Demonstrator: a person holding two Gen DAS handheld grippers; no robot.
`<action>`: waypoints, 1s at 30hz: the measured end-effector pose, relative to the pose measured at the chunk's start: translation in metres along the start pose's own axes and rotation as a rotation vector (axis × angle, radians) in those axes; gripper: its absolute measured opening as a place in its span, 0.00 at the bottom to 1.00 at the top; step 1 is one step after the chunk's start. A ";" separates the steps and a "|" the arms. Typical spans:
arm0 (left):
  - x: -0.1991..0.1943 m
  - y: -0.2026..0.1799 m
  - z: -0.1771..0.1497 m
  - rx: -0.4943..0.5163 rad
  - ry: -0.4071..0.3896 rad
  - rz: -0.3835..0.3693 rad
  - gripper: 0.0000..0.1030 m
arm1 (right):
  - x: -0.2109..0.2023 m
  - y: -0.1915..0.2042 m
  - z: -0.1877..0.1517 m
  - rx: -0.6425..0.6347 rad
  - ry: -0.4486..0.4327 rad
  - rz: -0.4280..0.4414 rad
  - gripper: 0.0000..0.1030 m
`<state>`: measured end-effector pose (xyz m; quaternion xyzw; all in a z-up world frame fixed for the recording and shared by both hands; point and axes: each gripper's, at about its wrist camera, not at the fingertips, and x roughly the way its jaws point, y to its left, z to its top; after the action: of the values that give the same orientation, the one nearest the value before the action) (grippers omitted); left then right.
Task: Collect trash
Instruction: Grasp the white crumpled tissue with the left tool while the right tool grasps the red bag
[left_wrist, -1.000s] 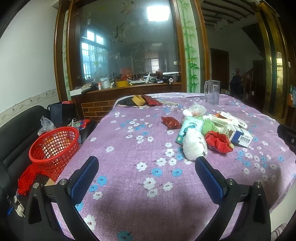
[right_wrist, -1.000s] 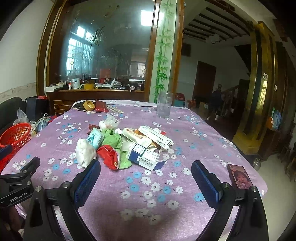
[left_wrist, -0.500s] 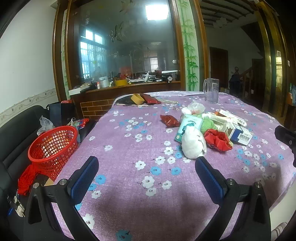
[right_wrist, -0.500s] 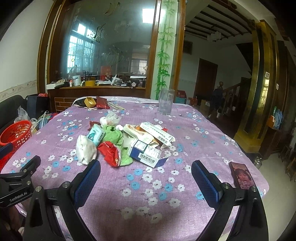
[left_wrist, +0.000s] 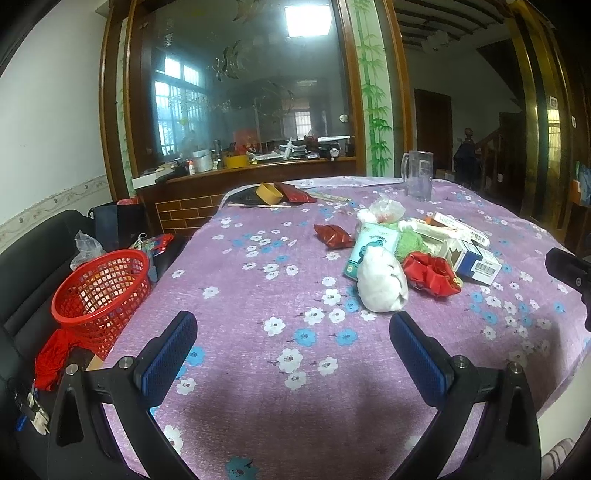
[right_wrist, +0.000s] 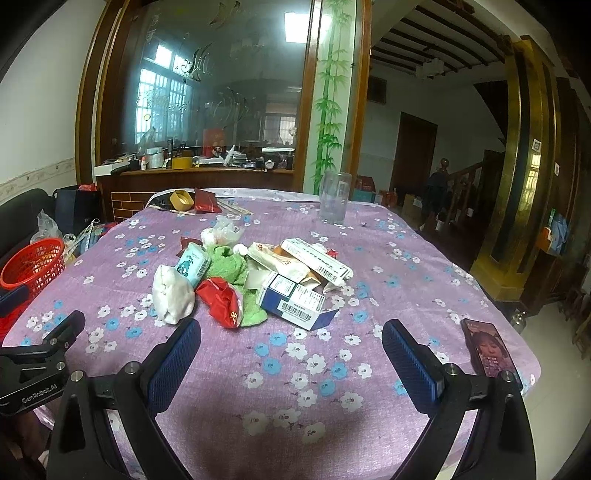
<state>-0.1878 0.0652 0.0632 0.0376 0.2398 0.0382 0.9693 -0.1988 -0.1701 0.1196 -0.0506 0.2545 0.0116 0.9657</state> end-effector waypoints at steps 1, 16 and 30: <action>0.001 0.000 0.002 0.003 0.008 -0.012 1.00 | 0.002 -0.004 0.002 0.002 0.008 0.037 0.97; 0.108 -0.031 0.046 -0.080 0.351 -0.311 0.66 | 0.066 -0.055 0.002 0.127 0.242 0.378 0.58; 0.147 -0.051 0.039 -0.074 0.414 -0.362 0.34 | 0.105 -0.024 0.013 0.089 0.295 0.431 0.58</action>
<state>-0.0368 0.0262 0.0253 -0.0497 0.4341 -0.1202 0.8914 -0.0996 -0.1925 0.0813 0.0460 0.3976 0.1982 0.8947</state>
